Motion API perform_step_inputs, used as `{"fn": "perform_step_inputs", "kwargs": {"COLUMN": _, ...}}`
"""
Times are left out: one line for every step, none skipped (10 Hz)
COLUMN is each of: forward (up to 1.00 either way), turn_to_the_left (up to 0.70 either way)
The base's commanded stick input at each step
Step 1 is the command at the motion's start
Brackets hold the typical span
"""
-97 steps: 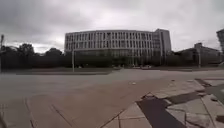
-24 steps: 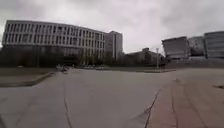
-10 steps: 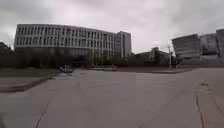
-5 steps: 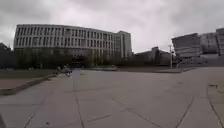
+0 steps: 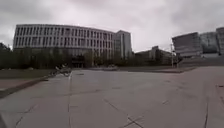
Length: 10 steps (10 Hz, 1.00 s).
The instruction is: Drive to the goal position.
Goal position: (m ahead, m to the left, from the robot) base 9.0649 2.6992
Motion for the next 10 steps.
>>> {"fn": "perform_step_inputs", "kwargs": {"forward": 0.70, "turn_to_the_left": 0.00}}
{"fn": "perform_step_inputs", "kwargs": {"forward": 0.70, "turn_to_the_left": 0.00}}
{"fn": "perform_step_inputs", "kwargs": {"forward": 0.70, "turn_to_the_left": 0.05}}
{"fn": "perform_step_inputs", "kwargs": {"forward": 0.70, "turn_to_the_left": 0.16}}
{"fn": "perform_step_inputs", "kwargs": {"forward": 0.70, "turn_to_the_left": 0.25}}
{"fn": "perform_step_inputs", "kwargs": {"forward": 0.70, "turn_to_the_left": 0.27}}
{"fn": "perform_step_inputs", "kwargs": {"forward": 0.70, "turn_to_the_left": 0.11}}
{"fn": "perform_step_inputs", "kwargs": {"forward": 0.70, "turn_to_the_left": 0.00}}
{"fn": "perform_step_inputs", "kwargs": {"forward": 0.70, "turn_to_the_left": 0.00}}
{"fn": "perform_step_inputs", "kwargs": {"forward": 0.70, "turn_to_the_left": 0.00}}
